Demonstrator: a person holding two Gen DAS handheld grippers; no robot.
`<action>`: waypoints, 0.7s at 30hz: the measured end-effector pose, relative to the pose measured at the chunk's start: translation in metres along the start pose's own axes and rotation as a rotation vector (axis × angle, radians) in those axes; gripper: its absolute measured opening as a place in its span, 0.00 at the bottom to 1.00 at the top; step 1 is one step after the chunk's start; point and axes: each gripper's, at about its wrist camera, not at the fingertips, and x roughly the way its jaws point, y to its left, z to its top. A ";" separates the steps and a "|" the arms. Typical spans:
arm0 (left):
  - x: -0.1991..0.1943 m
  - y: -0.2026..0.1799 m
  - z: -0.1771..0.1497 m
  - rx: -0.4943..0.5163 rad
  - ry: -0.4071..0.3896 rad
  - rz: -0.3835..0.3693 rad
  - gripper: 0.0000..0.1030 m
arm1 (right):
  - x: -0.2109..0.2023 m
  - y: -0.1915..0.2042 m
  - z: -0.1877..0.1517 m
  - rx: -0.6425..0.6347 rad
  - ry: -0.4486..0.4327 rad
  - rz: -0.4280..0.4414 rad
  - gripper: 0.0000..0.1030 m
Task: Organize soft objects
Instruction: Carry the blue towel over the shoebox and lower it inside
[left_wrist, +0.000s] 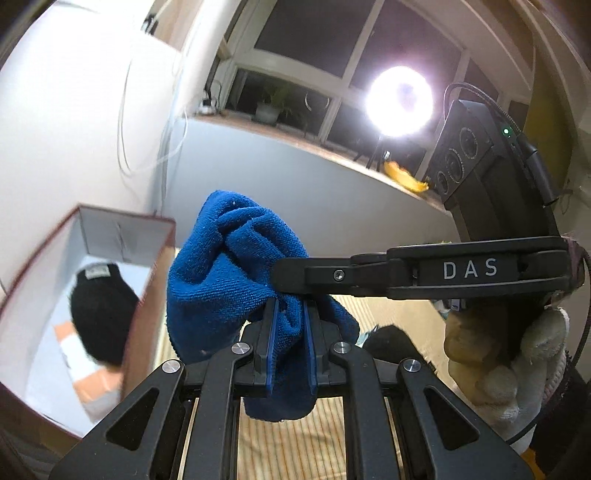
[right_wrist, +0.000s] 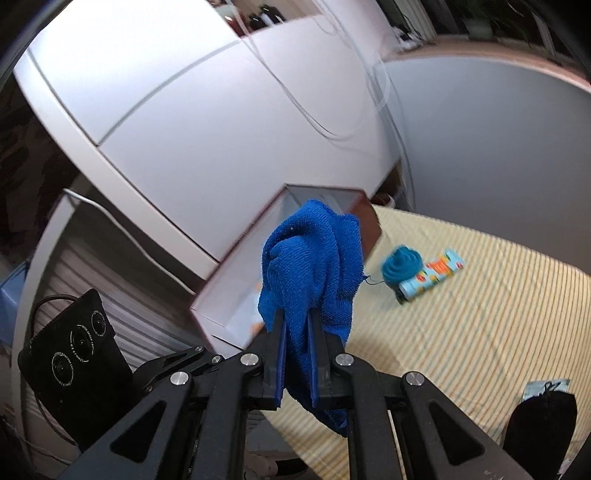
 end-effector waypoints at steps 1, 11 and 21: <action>-0.007 0.000 0.004 0.002 -0.010 0.000 0.11 | -0.003 0.008 0.004 -0.012 -0.011 0.007 0.09; -0.063 0.021 0.042 0.029 -0.112 0.071 0.11 | 0.002 0.073 0.041 -0.108 -0.076 0.082 0.09; -0.083 0.066 0.046 0.016 -0.131 0.177 0.11 | 0.051 0.117 0.066 -0.152 -0.053 0.135 0.09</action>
